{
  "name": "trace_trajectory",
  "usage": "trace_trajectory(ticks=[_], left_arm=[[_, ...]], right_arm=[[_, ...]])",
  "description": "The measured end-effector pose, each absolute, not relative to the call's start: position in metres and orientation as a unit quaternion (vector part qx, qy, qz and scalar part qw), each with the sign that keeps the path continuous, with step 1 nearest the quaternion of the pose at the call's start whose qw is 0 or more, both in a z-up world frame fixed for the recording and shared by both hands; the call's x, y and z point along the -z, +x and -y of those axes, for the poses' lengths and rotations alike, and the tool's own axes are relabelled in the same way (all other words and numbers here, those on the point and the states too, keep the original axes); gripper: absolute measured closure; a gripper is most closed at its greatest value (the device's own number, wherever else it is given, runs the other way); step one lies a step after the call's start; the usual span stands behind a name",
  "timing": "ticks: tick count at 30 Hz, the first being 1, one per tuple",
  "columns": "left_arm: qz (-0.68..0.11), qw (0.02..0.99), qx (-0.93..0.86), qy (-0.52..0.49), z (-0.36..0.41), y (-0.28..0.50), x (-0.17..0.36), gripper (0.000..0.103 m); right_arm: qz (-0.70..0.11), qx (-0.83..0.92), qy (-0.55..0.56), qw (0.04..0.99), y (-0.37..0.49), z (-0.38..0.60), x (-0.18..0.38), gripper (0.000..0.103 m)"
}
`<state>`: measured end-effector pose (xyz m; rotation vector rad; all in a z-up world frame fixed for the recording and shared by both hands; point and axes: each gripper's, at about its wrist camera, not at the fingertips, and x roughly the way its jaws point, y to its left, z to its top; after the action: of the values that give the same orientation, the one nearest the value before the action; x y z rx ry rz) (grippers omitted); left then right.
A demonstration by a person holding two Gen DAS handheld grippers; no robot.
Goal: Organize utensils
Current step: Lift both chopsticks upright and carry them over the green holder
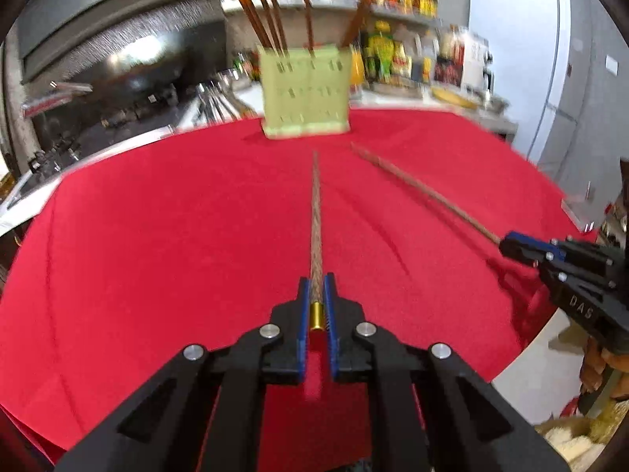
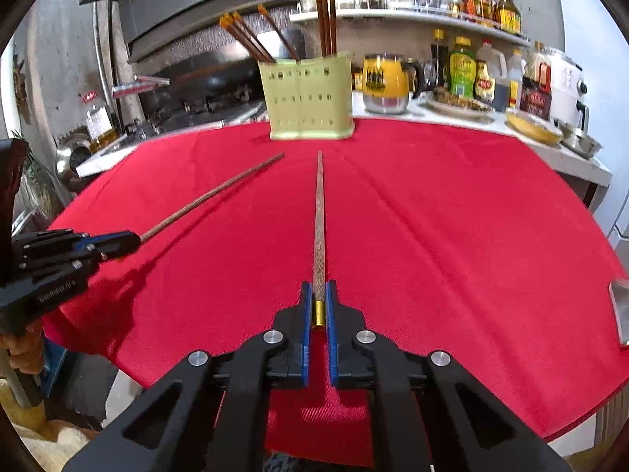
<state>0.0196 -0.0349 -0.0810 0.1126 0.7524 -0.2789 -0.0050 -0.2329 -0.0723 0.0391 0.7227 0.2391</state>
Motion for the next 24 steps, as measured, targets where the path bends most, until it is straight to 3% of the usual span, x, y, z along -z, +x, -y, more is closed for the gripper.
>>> trace_trajectory(ticks=[14, 24], left_arm=[[-0.199, 0.972, 0.125, 0.033, 0.01, 0.012, -0.042, 0.096], [-0.177, 0.975, 0.13, 0.029, 0.007, 0.015, -0.064, 0.096]], right_arm=[[-0.22, -0.132, 0.032, 0.966, 0.003, 0.241, -0.051, 0.096], [-0.186, -0.131, 0.013, 0.974, 0.018, 0.236, -0.102, 0.096]])
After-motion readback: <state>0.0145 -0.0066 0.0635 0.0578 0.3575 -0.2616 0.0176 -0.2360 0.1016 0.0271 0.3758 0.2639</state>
